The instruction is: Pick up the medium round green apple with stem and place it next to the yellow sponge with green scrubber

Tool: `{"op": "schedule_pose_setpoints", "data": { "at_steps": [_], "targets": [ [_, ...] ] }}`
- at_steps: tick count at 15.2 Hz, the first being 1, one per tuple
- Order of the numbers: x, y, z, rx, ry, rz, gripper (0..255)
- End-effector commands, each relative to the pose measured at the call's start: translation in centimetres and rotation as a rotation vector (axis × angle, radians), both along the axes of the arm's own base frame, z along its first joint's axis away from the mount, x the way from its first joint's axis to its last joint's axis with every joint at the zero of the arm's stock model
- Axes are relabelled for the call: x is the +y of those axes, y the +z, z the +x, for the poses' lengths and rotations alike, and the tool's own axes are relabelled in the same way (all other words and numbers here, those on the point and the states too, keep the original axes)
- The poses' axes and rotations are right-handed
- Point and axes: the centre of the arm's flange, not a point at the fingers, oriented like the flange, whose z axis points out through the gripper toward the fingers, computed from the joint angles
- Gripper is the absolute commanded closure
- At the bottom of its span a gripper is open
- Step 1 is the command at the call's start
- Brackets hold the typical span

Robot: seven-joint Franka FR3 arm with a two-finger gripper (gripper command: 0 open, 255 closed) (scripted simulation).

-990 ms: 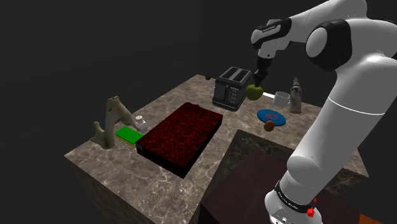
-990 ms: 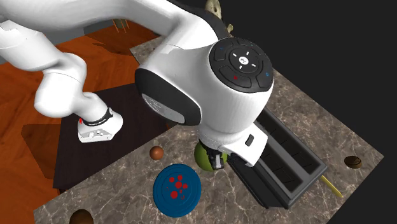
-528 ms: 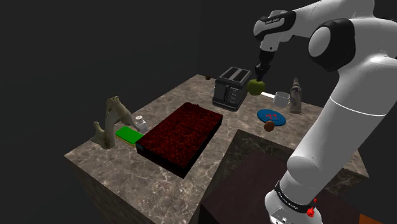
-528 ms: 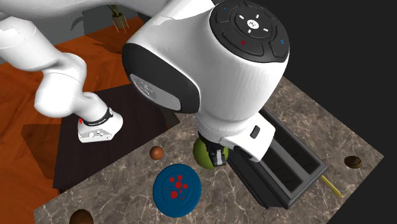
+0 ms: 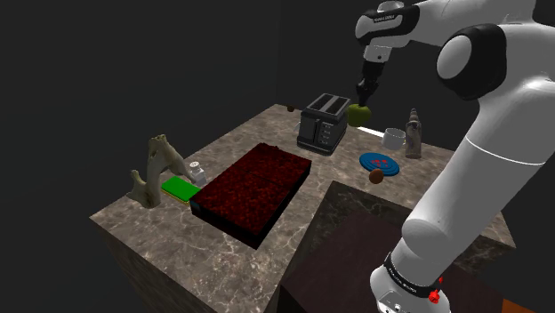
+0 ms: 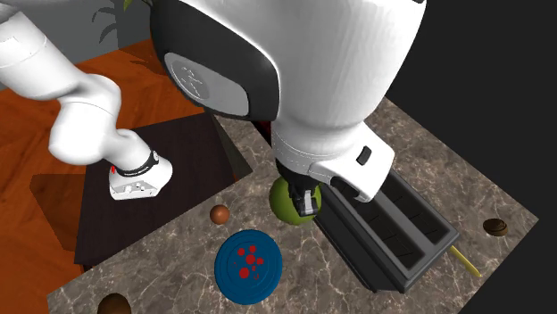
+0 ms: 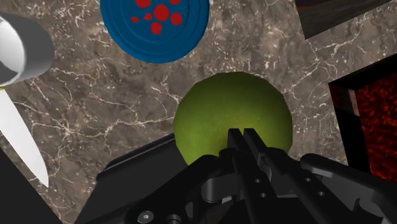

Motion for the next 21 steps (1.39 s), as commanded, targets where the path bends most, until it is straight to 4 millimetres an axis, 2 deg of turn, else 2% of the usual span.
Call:
{"op": "schedule_pose_setpoints", "data": {
  "at_steps": [1, 21],
  "targets": [
    [2.2, 0.1, 0.5, 0.0, -0.001, 0.0, 255],
    [28.2, 0.2, 5.3, 0.0, -0.001, 0.0, 255]
  ]
}}
